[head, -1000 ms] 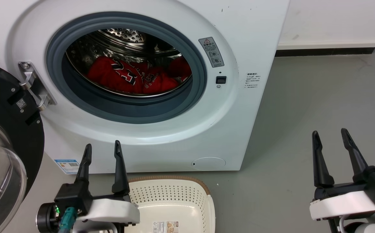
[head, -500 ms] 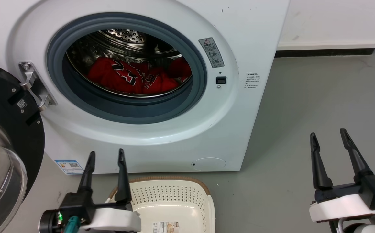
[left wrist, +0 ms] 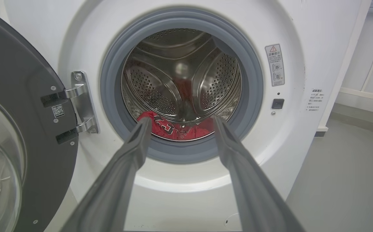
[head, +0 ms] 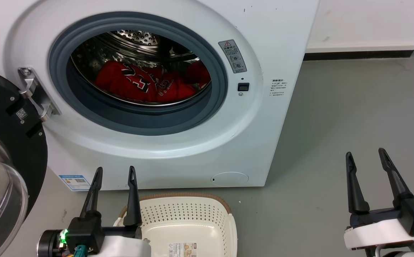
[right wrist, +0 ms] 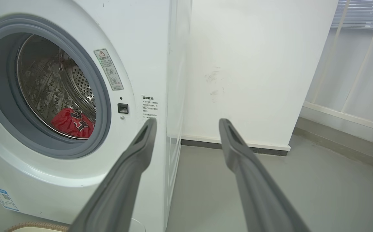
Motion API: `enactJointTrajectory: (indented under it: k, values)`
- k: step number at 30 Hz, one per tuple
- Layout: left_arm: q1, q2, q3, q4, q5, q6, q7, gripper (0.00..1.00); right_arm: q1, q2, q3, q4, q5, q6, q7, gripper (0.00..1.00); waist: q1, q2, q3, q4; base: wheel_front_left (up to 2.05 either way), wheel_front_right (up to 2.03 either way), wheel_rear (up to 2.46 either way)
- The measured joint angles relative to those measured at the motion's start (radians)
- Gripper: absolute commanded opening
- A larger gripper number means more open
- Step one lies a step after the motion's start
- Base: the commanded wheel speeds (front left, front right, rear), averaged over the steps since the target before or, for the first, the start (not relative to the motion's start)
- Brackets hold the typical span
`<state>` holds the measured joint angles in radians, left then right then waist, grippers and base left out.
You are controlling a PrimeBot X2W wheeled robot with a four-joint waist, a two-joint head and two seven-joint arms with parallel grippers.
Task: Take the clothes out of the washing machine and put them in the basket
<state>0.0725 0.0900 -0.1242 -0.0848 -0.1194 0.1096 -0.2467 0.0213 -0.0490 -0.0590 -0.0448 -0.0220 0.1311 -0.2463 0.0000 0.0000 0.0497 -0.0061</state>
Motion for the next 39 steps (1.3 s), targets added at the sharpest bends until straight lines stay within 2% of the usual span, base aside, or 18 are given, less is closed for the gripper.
enactJointTrajectory:
  k: [10, 20, 31, 39]
  values:
    - [0.004, -0.023, 0.021, -0.005, 0.081, -0.031, -0.014, 1.0, 0.0, 0.0, 0.0, 0.015, -0.049, 0.0, -0.015, 1.0, 0.0, 0.0, 0.004, -0.001, 0.0, 0.0, 0.0]
    - [0.004, -0.034, 0.036, -0.004, 0.081, -0.056, -0.016, 1.0, -0.002, -0.001, -0.006, 0.017, -0.046, 0.0, -0.016, 1.0, 0.0, 0.0, 0.007, 0.003, 0.0, 0.0, 0.0]
    - [0.006, -0.037, 0.05, -0.007, 0.083, -0.065, -0.016, 1.0, -0.002, -0.001, -0.016, 0.022, -0.032, 0.0, -0.017, 1.0, 0.0, 0.0, 0.01, 0.001, 0.0, 0.0, 0.0]
    - [-0.012, -0.037, 0.068, 0.012, 0.099, -0.088, -0.016, 1.0, -0.04, -0.001, -0.007, -0.002, -0.033, 0.0, -0.017, 1.0, 0.0, 0.0001, 0.067, -0.021, 0.0, 0.0, 0.0]
